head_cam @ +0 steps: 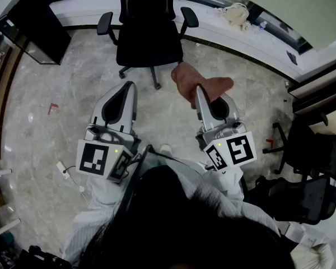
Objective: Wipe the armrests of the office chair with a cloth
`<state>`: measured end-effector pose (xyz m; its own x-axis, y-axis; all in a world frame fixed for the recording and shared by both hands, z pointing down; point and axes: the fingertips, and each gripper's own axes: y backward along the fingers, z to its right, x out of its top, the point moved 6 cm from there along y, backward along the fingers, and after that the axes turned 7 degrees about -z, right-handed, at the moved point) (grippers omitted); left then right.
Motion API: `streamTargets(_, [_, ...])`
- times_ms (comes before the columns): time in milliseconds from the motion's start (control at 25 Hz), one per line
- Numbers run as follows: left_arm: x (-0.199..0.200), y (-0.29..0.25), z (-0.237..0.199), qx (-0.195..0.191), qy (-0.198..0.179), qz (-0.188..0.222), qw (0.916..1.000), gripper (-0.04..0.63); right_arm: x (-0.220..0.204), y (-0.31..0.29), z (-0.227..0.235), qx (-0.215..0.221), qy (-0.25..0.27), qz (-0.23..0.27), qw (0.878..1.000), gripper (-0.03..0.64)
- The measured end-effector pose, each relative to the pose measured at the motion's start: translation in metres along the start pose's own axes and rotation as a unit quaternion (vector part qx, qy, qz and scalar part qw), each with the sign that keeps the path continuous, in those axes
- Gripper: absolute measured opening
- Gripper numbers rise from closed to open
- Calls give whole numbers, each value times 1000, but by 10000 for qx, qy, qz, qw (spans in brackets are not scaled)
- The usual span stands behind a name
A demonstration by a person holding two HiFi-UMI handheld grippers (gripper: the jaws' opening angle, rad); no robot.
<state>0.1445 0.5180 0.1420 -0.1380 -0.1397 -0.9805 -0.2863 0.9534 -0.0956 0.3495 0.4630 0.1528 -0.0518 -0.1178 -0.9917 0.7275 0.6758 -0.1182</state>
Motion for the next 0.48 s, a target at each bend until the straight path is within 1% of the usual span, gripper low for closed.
streamTargets(120, [9,-5,-2,125,6,124,9998,2,1,-5,2,68,51,-6,10000,23])
streamTargets(480, [2,-15,2,129,-8,-30,9999,2,0,-8,14,137,38,-40,9999,23])
